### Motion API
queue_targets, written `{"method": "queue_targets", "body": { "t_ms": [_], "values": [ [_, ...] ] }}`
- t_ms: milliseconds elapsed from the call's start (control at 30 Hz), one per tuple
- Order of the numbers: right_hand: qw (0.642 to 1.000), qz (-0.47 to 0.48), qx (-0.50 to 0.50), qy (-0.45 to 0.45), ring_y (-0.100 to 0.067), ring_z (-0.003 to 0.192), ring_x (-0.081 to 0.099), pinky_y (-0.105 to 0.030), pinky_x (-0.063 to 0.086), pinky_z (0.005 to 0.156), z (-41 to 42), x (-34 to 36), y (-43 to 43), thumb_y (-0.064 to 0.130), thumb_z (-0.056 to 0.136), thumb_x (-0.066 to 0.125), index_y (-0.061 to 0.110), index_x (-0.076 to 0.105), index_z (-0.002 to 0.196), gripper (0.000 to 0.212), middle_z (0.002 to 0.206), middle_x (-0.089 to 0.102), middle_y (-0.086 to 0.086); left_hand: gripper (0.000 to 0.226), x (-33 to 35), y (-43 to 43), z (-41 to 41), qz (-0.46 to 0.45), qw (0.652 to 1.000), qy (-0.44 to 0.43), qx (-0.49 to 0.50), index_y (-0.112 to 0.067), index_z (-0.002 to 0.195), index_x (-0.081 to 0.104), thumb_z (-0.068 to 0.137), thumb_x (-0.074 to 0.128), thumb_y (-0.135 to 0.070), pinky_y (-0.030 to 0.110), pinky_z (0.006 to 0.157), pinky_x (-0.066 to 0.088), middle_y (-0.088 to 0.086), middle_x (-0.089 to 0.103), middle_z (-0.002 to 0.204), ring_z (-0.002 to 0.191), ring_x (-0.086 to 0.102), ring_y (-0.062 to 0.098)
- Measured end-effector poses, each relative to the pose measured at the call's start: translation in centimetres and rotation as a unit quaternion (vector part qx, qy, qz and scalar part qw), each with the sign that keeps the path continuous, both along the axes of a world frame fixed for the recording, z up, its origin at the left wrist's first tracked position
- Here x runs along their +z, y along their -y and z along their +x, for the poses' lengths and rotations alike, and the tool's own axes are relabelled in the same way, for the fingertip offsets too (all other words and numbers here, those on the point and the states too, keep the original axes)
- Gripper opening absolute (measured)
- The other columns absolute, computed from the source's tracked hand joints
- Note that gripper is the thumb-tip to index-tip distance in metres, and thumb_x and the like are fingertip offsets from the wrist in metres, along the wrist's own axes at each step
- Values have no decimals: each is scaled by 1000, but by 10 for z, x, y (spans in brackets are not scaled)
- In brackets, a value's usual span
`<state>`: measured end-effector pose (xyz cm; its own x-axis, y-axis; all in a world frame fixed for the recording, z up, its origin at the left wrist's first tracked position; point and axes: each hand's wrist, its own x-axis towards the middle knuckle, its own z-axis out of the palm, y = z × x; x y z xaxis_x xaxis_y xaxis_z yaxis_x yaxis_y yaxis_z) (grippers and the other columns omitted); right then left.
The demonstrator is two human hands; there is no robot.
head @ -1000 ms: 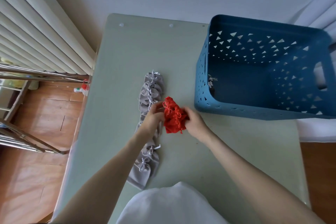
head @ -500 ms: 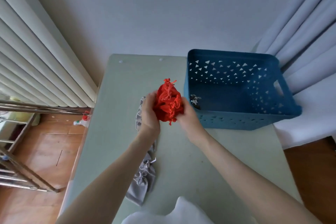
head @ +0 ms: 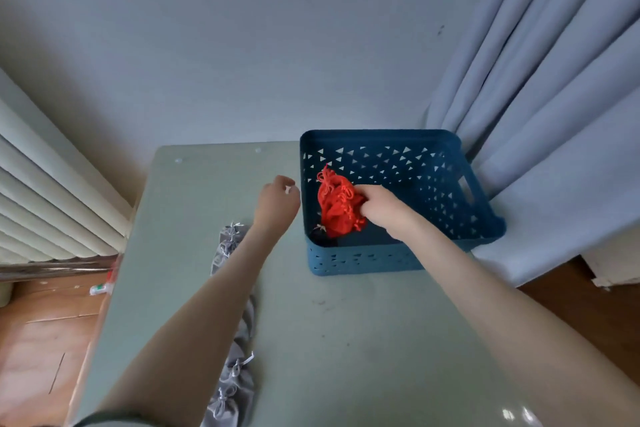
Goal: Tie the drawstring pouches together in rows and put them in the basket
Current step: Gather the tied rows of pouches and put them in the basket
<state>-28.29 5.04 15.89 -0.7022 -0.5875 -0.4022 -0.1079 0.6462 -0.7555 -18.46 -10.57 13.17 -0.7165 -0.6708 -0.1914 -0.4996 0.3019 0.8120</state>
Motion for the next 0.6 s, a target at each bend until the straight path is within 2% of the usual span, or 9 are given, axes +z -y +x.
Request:
{"method": "queue_targets", "body": {
  "t_ms": [67,133,233,333,367,467,600],
  "values": [
    [999,29,-22,14,-18,90,61,-27,47,77,-22,-14,-2,-8,86,40,16,67,96,38,95,69,-3,45,-16,4,-14,38,999,12,-4,-11,134,45,92,52,-25,27,87,37,12,47,135,108,50,19],
    [997,50,-46,41,-15,80,56,-26,43,72,-41,-28,0,-9,86,40,17,65,91,36,86,65,-2,59,-27,2,-23,119,993,0,-12,-11,142,35,90,58,-26,33,98,39,10,42,143,122,47,23],
    [992,89,-44,74,-18,68,52,-25,45,62,-71,-57,10,-13,84,37,13,60,78,35,72,59,-5,67,-44,2,-35,273,960,-66,-14,-15,143,31,84,64,-17,35,98,43,9,46,141,116,54,22],
    [981,140,-18,132,-23,72,59,-35,57,77,-90,-90,19,-14,86,38,6,60,81,30,77,61,-11,95,-62,11,-45,377,919,-113,7,-27,146,27,61,70,-31,45,106,38,8,43,144,123,51,26],
    [976,164,-8,143,-23,72,61,-36,58,79,-93,-100,19,-13,87,39,5,61,84,28,78,62,-12,92,-63,11,-47,401,907,-130,0,-26,144,30,60,68,-28,46,104,41,8,48,139,121,53,27],
    [958,232,19,166,-19,63,60,-31,57,64,-95,-127,18,-9,90,47,4,61,87,19,75,62,-9,76,-72,9,-52,458,871,-175,-28,-14,135,42,62,63,-19,48,88,49,14,61,116,102,60,32],
    [942,273,25,192,-22,69,63,-38,59,73,-95,-147,15,-3,92,53,0,61,109,20,89,66,-14,83,-84,10,-55,498,846,-191,-18,-11,138,38,61,65,-23,59,96,42,24,54,125,107,55,40]
  ]
}}
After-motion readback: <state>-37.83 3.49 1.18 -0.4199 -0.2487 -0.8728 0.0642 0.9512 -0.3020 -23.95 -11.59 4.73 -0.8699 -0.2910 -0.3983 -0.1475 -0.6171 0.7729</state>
